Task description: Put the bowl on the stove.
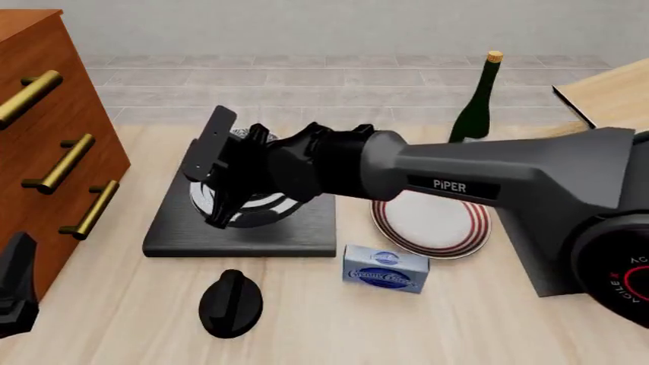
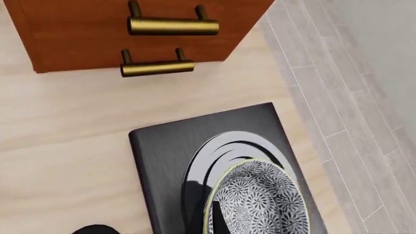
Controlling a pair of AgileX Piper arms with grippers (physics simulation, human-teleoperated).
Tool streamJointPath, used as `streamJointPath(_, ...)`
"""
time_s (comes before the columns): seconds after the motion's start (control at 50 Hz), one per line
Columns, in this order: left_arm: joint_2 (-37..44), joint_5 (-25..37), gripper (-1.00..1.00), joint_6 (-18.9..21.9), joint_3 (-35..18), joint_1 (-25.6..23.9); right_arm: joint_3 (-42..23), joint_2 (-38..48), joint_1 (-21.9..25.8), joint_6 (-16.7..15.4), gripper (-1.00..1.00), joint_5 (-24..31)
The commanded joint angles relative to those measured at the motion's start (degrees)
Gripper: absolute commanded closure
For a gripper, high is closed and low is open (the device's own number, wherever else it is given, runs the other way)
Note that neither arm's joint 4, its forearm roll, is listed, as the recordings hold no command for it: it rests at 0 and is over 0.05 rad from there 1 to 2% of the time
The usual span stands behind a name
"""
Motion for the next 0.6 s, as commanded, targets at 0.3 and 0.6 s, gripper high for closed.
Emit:
streamJointPath(0.3, -0.11, 0.12, -1.0, 0.23, 0.0, 0.63, -0.89, 3.82, 0.18, 1.98, 1.0, -1.64)
streamJointPath(0.6, -0.12, 0.13, -1.0, 0.04, 0.0, 0.87, -0.71, 4.57, 0.53, 2.44, 1.0, -1.81)
